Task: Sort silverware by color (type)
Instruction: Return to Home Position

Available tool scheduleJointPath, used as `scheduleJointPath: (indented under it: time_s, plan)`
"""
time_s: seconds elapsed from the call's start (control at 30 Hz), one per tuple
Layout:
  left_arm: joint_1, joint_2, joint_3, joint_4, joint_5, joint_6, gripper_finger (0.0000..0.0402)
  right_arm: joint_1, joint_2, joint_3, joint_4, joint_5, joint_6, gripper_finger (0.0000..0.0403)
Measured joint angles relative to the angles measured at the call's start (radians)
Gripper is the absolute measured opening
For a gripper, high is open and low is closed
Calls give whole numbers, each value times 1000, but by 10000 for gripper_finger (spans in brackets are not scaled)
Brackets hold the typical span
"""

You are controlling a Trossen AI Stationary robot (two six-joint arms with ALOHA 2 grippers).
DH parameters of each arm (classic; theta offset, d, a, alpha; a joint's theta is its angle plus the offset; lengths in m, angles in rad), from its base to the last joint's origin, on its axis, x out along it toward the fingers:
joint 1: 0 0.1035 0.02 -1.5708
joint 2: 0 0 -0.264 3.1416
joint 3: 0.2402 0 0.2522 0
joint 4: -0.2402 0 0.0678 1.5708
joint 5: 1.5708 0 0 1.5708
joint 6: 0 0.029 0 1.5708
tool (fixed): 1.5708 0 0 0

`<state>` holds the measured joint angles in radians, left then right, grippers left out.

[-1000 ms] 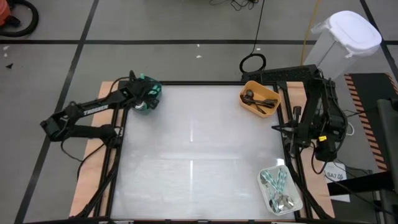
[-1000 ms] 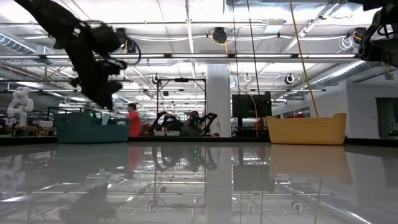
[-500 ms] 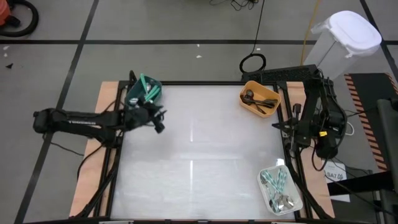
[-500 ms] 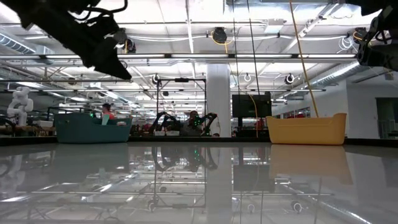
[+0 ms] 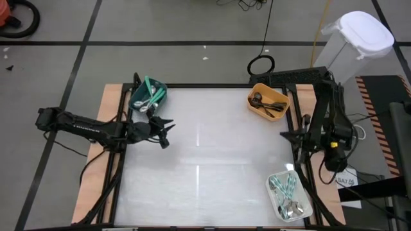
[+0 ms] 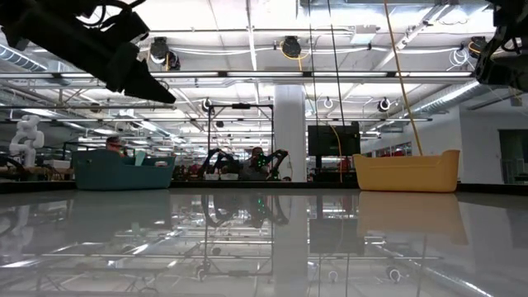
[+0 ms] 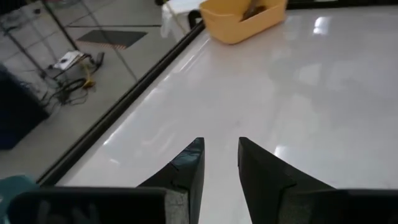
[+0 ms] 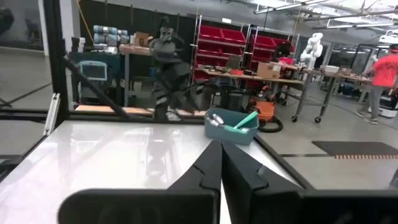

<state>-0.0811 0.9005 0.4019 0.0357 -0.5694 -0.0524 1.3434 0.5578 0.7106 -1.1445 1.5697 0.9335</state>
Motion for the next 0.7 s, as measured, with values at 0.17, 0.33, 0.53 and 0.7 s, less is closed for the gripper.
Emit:
scheduleJointPath:
  time_s: [0.17,0.33,0.53,0.7]
  plan:
    - [-29,0,-35,106,70,24,97,0,37,-96,172,-24,-8,2]
    - [-80,0,-184,343,87,26,97,0,77,-191,332,-87,-10,2]
    - [-138,0,-321,547,86,14,97,-1,118,-286,510,-167,-18,2]
    - [-175,0,-359,573,82,29,97,-13,139,-361,740,-241,-163,2]
